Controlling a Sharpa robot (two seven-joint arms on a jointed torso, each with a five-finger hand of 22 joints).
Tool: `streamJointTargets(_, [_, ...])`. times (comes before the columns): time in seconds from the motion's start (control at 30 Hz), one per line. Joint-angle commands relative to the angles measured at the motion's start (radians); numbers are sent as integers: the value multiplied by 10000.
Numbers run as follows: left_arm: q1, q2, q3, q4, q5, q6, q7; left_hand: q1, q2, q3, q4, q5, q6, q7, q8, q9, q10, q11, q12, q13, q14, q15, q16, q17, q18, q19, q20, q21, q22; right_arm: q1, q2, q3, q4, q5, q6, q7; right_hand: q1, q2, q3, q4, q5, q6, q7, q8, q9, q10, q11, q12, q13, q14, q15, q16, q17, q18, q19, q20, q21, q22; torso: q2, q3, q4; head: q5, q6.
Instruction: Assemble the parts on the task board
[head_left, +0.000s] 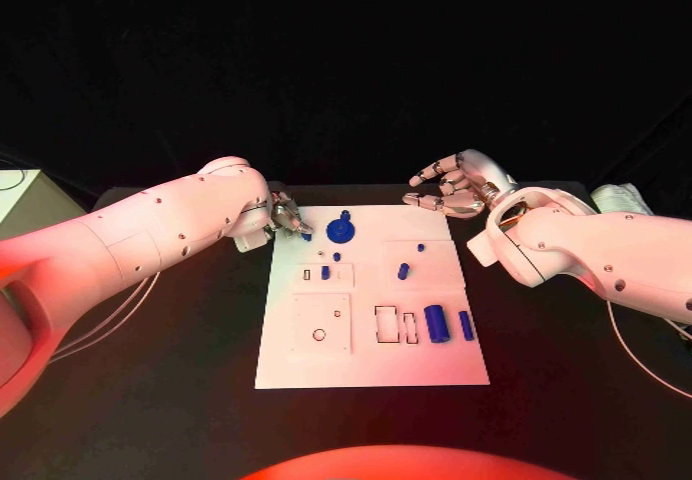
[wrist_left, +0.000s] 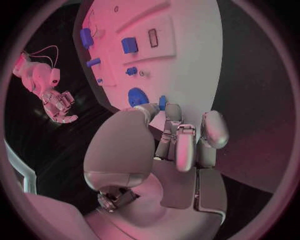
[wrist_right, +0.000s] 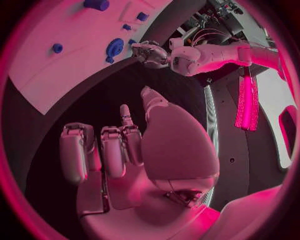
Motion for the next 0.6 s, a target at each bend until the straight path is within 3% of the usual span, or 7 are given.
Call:
streamJointTargets(0.03, [-7,-14,1,50,53,90,143,447,-50,1016,-651,81,-108,38,118,177,0,8,-130,-102,685,-40,44,1837,43,18,-40,47,20,-1,3,4,4,-107,131,59,-23,38,-25,-13,54,-58,12,53,-1,199,38,4,1833,828,19,-2,1933,89,480,2,-17,1891,-2,3,6,-3,-8])
streamJointTargets(0.2, [-8,-131,20,146,69,-79,195,58,-485,2261,-1030,101,-95,78,339,369,202,36,-41,7,728,-5,87,1927,30,76,6,119,142,-1,-8,4,-3,-103,129,60,-23,38,-25,-13,54,-58,12,53,-1,199,38,4,1833,828,19,-2,1933,89,480,2,-17,1891,-14,0,10,1,-17])
streamJointTargets(0.43, [-2,-576,39,745,410,-411,283,-412,-836,3096,-1475,230,77,28,478,462,538,-25,175,289,824,-60,170,2119,-17,269,-41,257,406,-1,-40,4,-15,-89,122,61,-25,43,-22,-12,61,-52,9,65,1,203,35,8,1835,829,17,-2,1934,88,482,-1,-17,1892,-47,-1,36,37,-21])
streamJointTargets(0.53, [2,-878,48,1211,536,-515,283,-613,-1017,3396,-1655,455,199,-11,520,478,692,-61,258,419,874,-96,215,2226,-19,291,-76,280,434,-1,-56,3,-27,-72,119,60,-30,47,-20,-10,66,-50,8,70,2,203,34,6,1833,832,16,1,1940,90,479,-2,-24,1887,-83,0,44,52,-34])
streamJointTargets(0.6, [7,-1133,59,1603,656,-619,263,-826,-1161,3605,-1811,830,327,-50,554,491,861,-111,331,537,928,-138,265,2348,-36,358,-114,326,520,-2,-70,3,-37,-58,112,60,-30,47,-20,-10,66,-50,8,70,2,203,34,6,1833,832,16,1,1940,90,479,-2,-24,1887,-118,-2,55,63,-63])
